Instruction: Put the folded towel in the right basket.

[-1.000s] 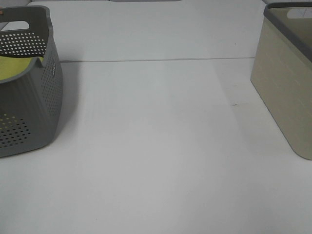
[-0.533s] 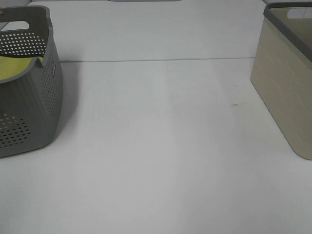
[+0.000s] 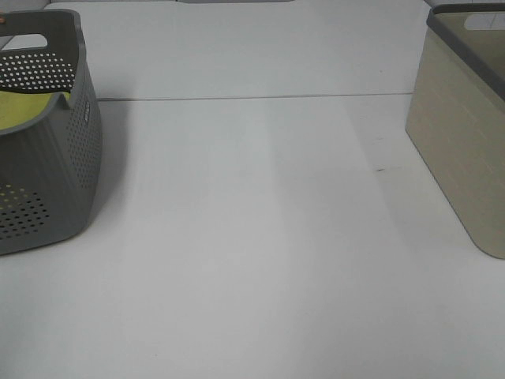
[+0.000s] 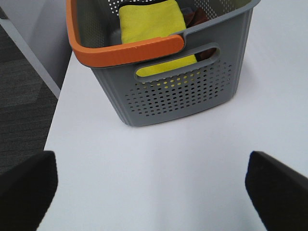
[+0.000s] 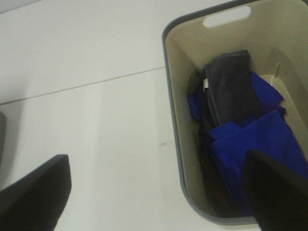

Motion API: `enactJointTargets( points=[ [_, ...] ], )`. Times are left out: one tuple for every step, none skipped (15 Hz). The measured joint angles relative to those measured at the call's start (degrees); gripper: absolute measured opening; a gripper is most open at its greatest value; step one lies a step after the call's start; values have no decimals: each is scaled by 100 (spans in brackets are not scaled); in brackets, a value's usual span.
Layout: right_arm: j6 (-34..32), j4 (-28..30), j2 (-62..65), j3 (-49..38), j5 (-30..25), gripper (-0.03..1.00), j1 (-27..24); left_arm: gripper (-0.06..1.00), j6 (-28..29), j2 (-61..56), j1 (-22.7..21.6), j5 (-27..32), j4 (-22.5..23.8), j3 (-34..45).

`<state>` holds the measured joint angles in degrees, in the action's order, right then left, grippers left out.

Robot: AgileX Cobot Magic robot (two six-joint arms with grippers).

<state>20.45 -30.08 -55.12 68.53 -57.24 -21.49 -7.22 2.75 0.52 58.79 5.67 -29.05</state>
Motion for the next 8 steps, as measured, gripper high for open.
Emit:
enactJointTargets(
  points=[
    [138, -63, 384, -258, 80, 91, 74, 99, 0, 0, 0, 0, 0, 0],
    [178, -63, 544, -384, 138, 91, 143, 99, 0, 0, 0, 0, 0, 0],
    [321, 40, 1094, -733, 195, 91, 573, 99, 0, 0, 0, 0, 0, 0],
    [350, 115, 1301, -854, 195, 91, 762, 99, 0, 0, 0, 0, 0, 0],
    [338, 332, 1707, -1071, 132, 91, 1117, 99, 0, 0, 0, 0, 0, 0],
    [241, 630, 2086, -1318, -11, 91, 1346, 99, 0, 0, 0, 0, 0, 0],
    [-315, 1364, 2871, -1776, -338, 91, 1501, 99, 0, 0, 0, 0, 0, 0],
    [-665, 1707, 3272, -2063, -401, 91, 1501, 99, 0, 0, 0, 0, 0, 0]
  ],
)
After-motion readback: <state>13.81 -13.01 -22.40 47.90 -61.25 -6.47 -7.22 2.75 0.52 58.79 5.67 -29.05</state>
